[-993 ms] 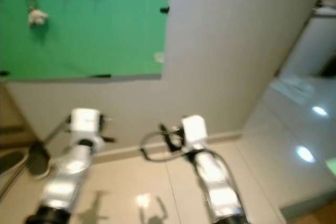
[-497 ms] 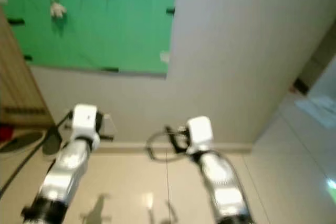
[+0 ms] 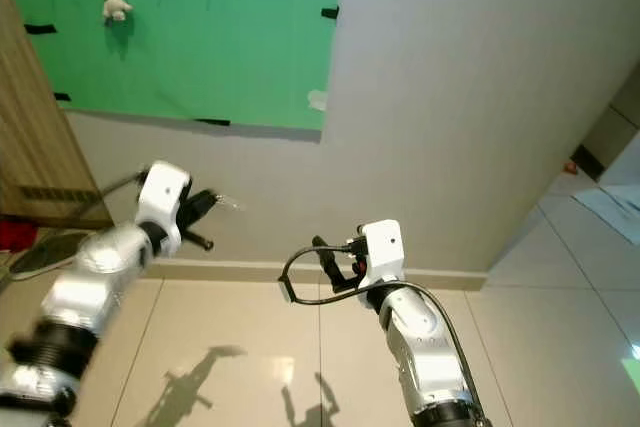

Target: Hang keys on a hook

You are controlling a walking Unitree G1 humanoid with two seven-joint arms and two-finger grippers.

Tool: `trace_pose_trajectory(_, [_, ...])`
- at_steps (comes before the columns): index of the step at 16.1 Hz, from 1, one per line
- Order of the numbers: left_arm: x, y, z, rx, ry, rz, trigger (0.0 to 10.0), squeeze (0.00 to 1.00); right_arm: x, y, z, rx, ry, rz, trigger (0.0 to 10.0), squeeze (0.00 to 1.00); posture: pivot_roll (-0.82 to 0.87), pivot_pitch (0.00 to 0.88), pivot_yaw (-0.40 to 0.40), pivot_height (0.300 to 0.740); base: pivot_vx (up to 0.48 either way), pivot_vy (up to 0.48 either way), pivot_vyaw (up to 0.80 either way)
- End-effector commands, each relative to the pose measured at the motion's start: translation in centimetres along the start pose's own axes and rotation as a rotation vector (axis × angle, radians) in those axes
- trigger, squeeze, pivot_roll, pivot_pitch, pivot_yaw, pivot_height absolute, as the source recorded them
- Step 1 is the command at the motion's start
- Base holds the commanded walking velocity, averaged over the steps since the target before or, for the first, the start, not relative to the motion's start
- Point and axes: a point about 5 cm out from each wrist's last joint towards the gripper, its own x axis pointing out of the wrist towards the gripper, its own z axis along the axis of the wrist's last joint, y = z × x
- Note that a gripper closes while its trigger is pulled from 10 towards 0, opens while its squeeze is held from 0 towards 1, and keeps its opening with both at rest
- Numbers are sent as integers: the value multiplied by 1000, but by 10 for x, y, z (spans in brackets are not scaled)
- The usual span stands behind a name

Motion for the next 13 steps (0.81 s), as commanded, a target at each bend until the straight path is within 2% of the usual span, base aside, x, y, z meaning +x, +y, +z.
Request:
trace_pose_trajectory(1, [3,-1,22,-39,-67,-102,10000,0,1,1,7,3,-21,17,10000,1000,-28,0,-55,740,0,0,0])
trace_pose_trajectory(2, [3,-2,46,-244,-188,-187,10000,0,1,1,8,7,-23,22,10000,1000,-27,0,-53,740,0,0,0])
trace_pose_trajectory(3, [1,-3,56,-304,-247,-248,10000,0,1,2,8,8,-23,27,10000,1000,-28,0,-54,740,0,0,0])
trace_pose_trajectory(4, [-3,-7,71,-388,-339,-360,10000,0,1,5,7,12,-23,39,10000,1000,-36,0,-54,740,0,0,0])
trace_pose_trajectory(6, [-7,-9,78,-434,-387,-438,10000,0,0,5,7,13,-22,47,10000,1000,-41,0,-58,740,0,0,0])
trace_pose_trajectory(8, [-21,-18,94,-542,-494,-635,10000,0,-2,5,6,6,-8,63,10000,1000,-51,0,-62,740,0,0,0])
trace_pose_trajectory(11, [-35,-26,108,-598,-571,-778,10000,0,-4,5,8,2,-8,77,10000,1000,-57,0,-71,740,0,0,0])
trace_pose_trajectory(13, [-44,-25,121,-632,-646,-821,10000,0,-6,5,8,3,-4,94,10000,1000,-59,0,-78,740,0,0,0])
